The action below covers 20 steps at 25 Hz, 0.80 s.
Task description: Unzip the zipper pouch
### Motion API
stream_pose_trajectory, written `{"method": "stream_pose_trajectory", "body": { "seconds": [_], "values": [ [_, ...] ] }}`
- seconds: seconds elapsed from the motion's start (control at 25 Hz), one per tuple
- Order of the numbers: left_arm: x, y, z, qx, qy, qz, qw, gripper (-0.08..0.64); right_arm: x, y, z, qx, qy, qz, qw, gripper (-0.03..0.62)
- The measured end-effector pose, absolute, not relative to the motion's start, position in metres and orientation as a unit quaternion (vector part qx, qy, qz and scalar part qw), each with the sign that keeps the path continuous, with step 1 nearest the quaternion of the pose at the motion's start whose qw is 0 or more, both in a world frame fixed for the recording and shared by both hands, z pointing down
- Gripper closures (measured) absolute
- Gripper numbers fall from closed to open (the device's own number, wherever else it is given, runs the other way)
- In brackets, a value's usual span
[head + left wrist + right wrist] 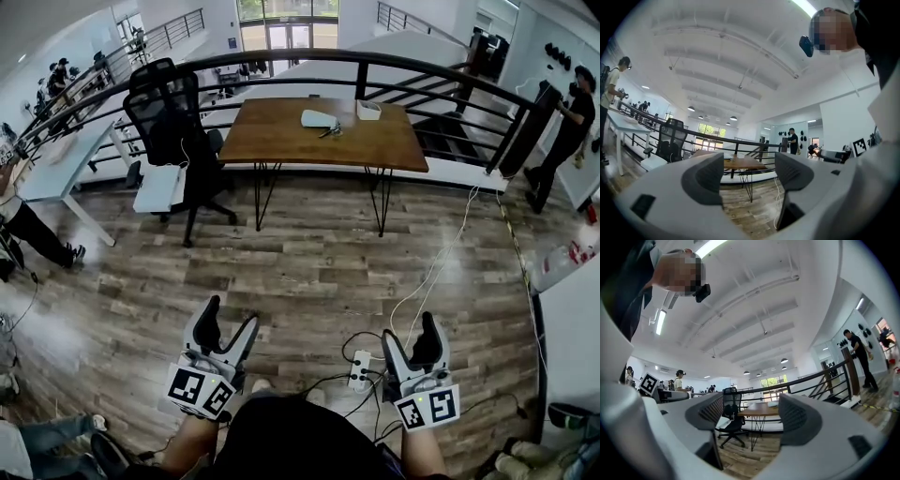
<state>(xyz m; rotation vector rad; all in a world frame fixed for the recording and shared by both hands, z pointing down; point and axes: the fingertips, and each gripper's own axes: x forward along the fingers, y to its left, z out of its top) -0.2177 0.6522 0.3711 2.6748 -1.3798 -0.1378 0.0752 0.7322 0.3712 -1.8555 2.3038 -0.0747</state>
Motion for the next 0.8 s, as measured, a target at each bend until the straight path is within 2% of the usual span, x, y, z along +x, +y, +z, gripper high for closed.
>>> {"method": "stream_pose_trajectory", "body": {
  "seconds": [0.4,0.8],
  "values": [
    [-0.229,0.631,0.378,0.87,-0.487,-0.039,0.066,0.23,0.098,0.7,0.386,-0.63,0.772,-0.037,0.08,0.239],
    [-0.251,0.53,0.378,0.878,-0.47,-0.063,0.058,0.23,0.078,0.61,0.379,-0.639,0.765,-0.028,0.076,0.254]
  ]
}}
